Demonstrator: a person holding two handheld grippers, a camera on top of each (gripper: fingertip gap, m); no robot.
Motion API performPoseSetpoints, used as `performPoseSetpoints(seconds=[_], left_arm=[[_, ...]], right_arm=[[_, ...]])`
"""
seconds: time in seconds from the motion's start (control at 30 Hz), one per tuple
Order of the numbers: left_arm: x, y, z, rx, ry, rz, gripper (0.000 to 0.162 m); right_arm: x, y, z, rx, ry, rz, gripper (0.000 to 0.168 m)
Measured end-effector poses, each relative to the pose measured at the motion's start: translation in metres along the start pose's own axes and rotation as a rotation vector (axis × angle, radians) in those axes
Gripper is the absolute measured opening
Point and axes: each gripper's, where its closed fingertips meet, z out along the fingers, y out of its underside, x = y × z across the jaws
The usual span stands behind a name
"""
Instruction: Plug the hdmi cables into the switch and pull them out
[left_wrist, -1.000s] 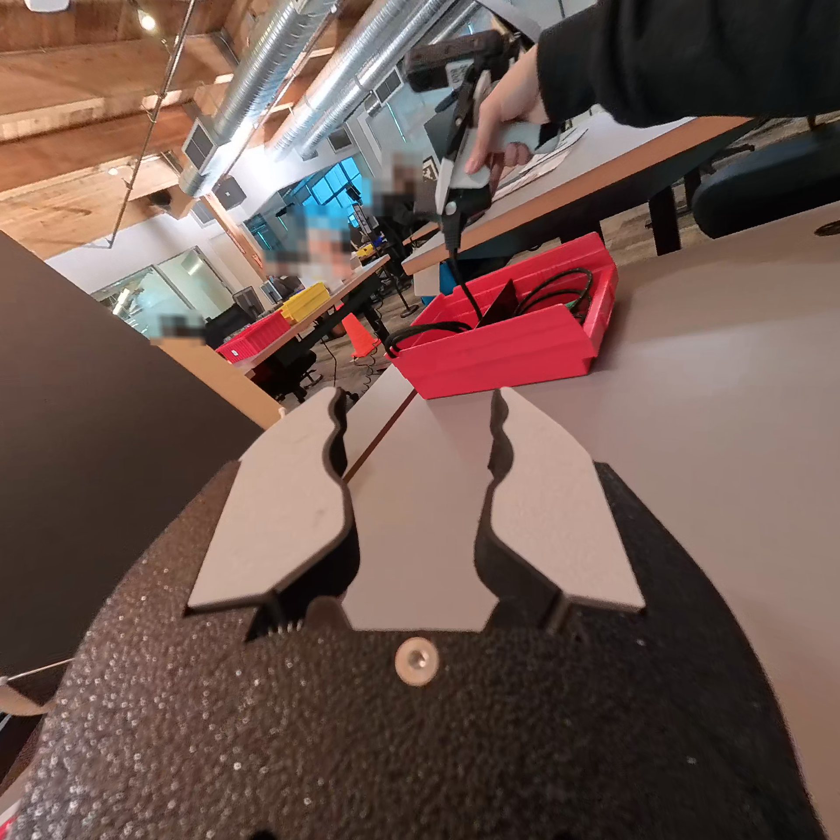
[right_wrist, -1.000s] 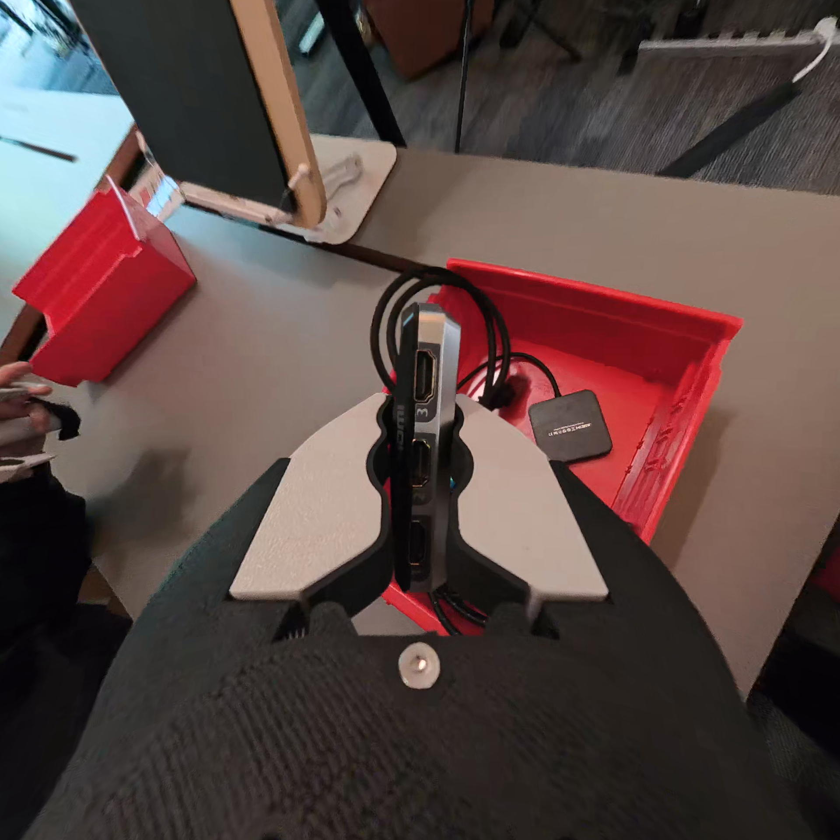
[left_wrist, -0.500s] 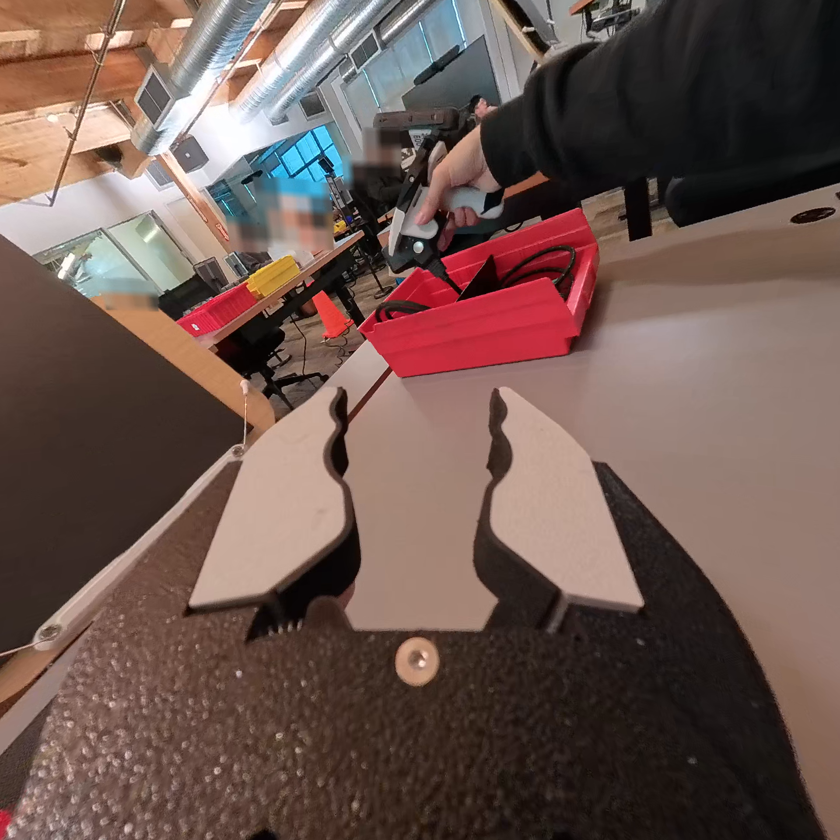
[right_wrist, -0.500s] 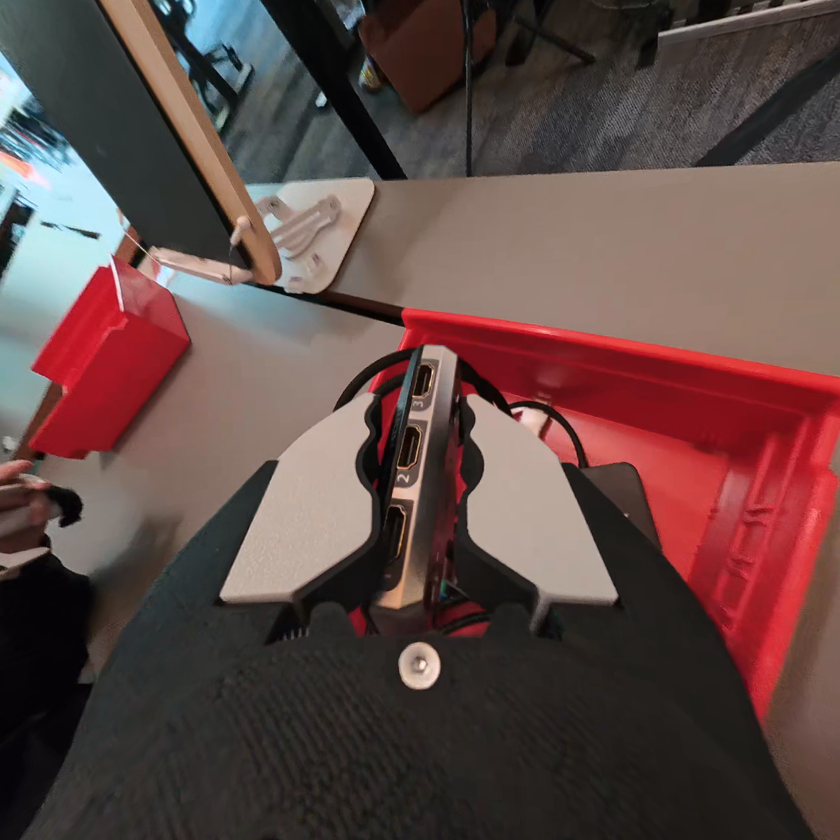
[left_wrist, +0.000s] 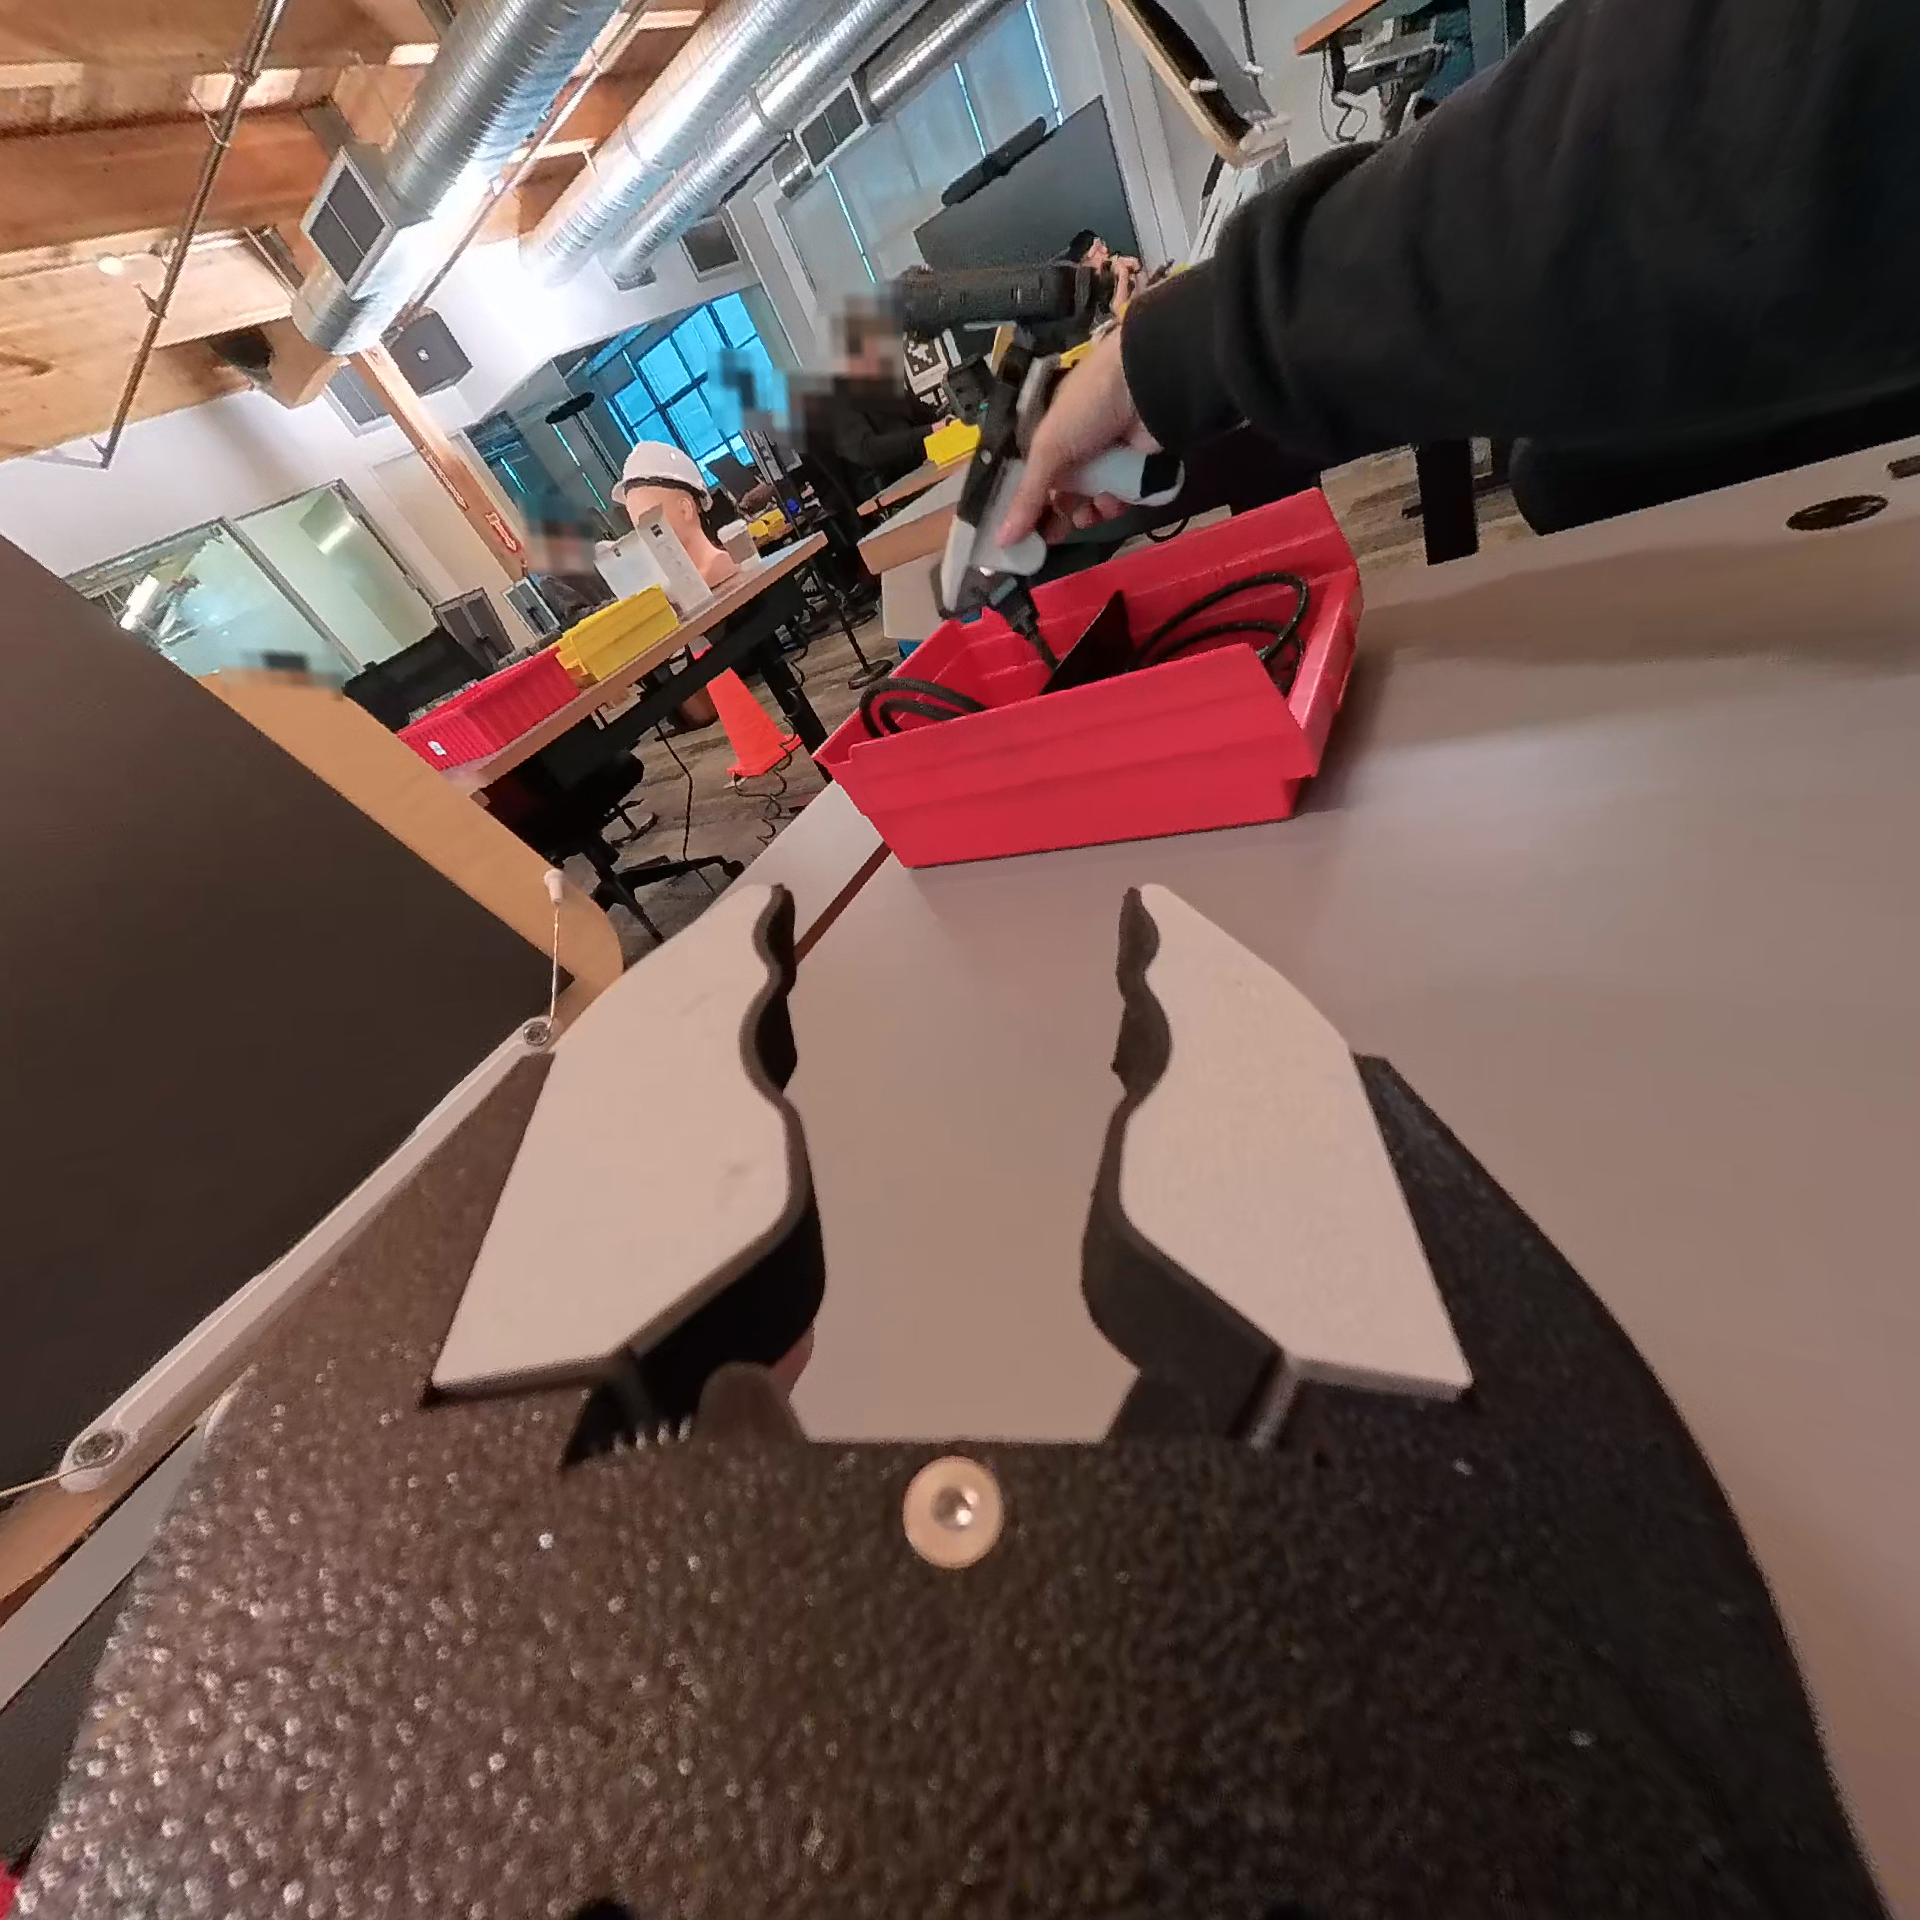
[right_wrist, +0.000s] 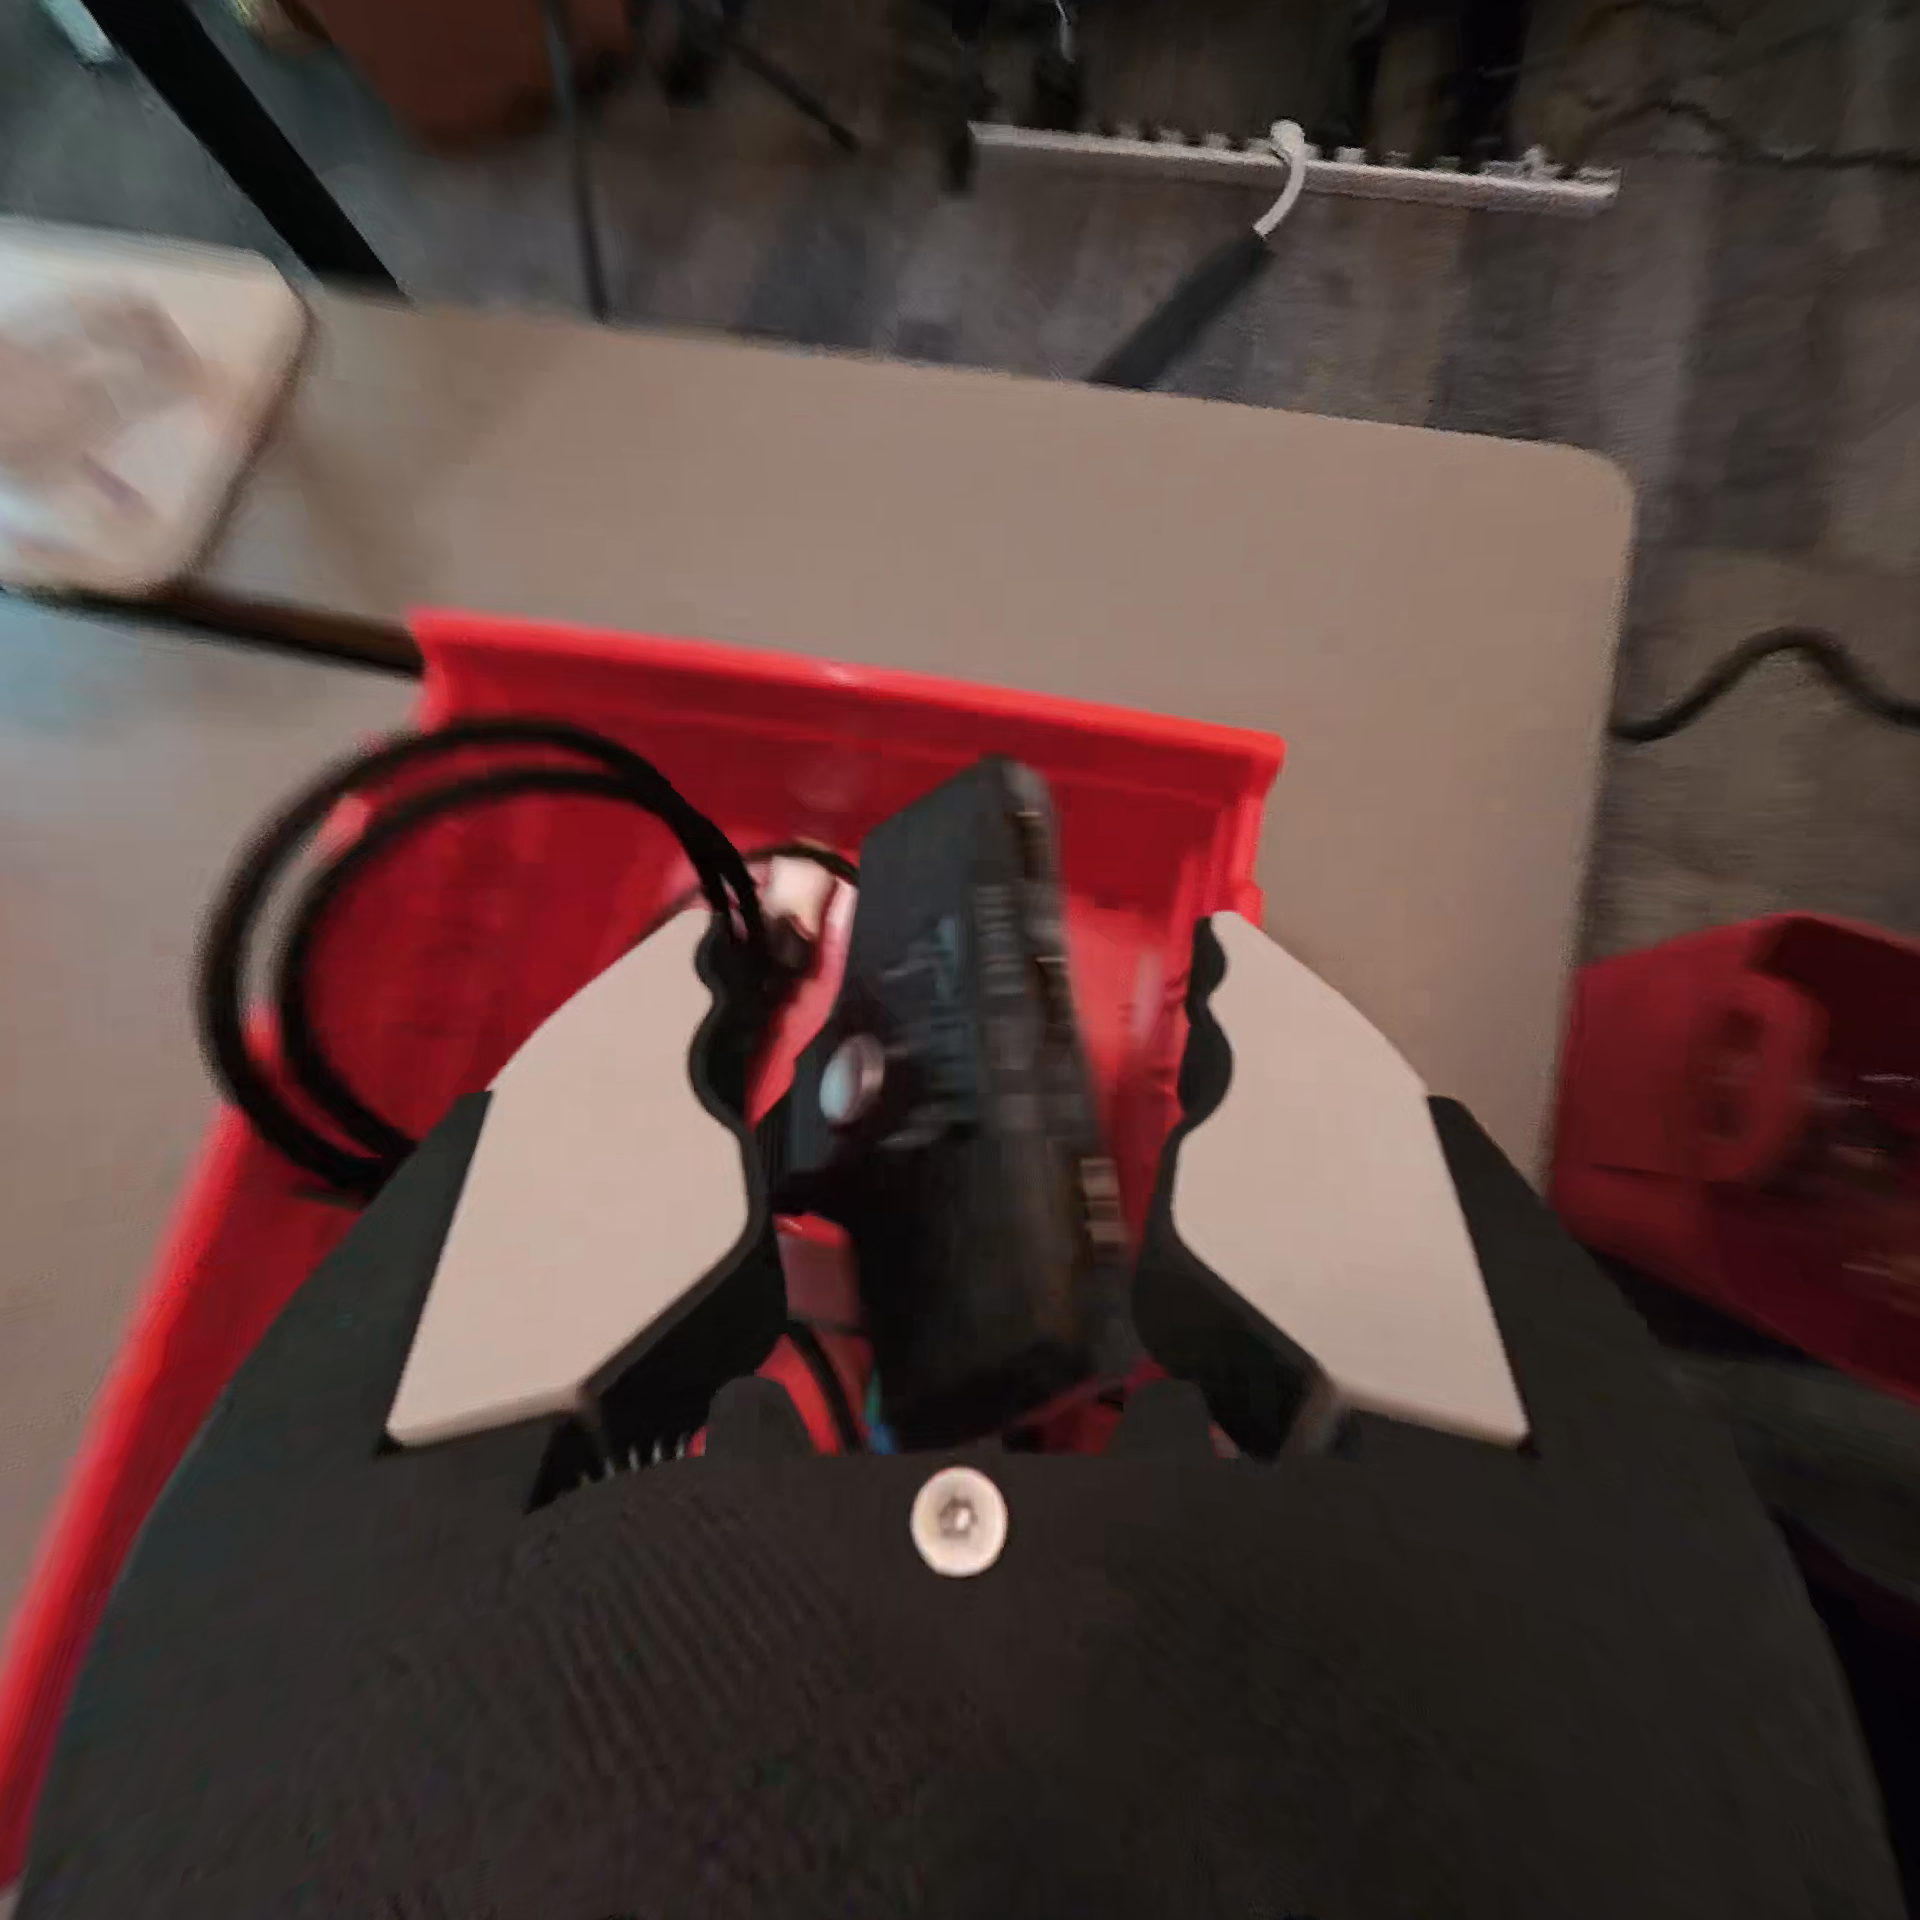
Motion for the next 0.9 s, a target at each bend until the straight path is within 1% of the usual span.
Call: performPoseSetpoints(seconds=[0.03,0.07,0.1,0.13,0.17,0.2,0.23,0.27,0.3,0.33,0.37,0.43,0.53,0.6,0.67,0.73,0.8,0.9], left_arm=[[0.0,-0.001,0.0,0.005,0.001,-0.002,0.059],[0.0,-0.001,0.0,0.007,0.003,-0.003,0.059],[0.001,-0.001,0.0,0.007,0.004,-0.003,0.059],[0.001,-0.001,0.001,0.004,0.004,-0.001,0.059],[0.002,-0.002,0.001,0.003,0.005,0.003,0.059],[0.003,-0.003,0.0,0.002,0.006,0.009,0.059],[0.003,-0.004,0.0,0.001,0.004,0.015,0.059],[0.002,-0.005,-0.001,0.001,0.0,0.021,0.059],[0.002,-0.007,-0.002,0.003,-0.003,0.023,0.059],[0.001,-0.008,-0.003,0.009,-0.004,0.022,0.059],[0.001,-0.01,-0.004,0.015,-0.006,0.02,0.059],[-0.001,-0.013,-0.006,0.024,-0.01,0.019,0.059],[-0.002,-0.017,-0.008,0.038,-0.013,0.016,0.059],[-0.001,-0.019,-0.008,0.044,-0.012,0.006,0.059],[0.0,-0.02,-0.008,0.042,-0.008,-0.001,0.058],[0.002,-0.019,-0.006,0.024,-0.004,-0.015,0.058],[0.003,-0.016,-0.004,-0.005,-0.007,-0.029,0.058],[0.003,-0.011,0.001,-0.059,-0.024,-0.035,0.058]], right_arm=[[0.0,0.004,0.001,-0.021,0.032,-0.081,0.091],[-0.004,0.005,0.0,-0.021,0.044,-0.152,0.106],[-0.012,0.002,-0.002,0.0,0.026,-0.214,0.104],[-0.022,-0.004,-0.006,0.044,-0.01,-0.25,0.095],[-0.038,-0.013,-0.012,0.104,-0.08,-0.253,0.087],[-0.054,-0.024,-0.019,0.17,-0.165,-0.225,0.088],[-0.068,-0.035,-0.028,0.223,-0.245,-0.184,0.086],[-0.076,-0.044,-0.036,0.254,-0.294,-0.153,0.076],[-0.077,-0.051,-0.041,0.267,-0.29,-0.134,0.066],[-0.074,-0.056,-0.045,0.272,-0.254,-0.126,0.068],[-0.071,-0.059,-0.049,0.276,-0.218,-0.131,0.075],[-0.069,-0.057,-0.056,0.273,-0.149,-0.172,0.077],[-0.072,-0.045,-0.069,0.265,-0.06,-0.252,0.078],[-0.078,-0.035,-0.082,0.283,0.001,-0.308,0.081],[-0.079,-0.024,-0.101,0.306,0.117,-0.343,0.085],[-0.085,-0.01,-0.125,0.37,0.203,-0.353,0.088],[-0.09,0.011,-0.148,0.408,0.253,-0.328,0.088],[-0.086,0.059,-0.172,0.419,0.322,-0.226,0.097]])
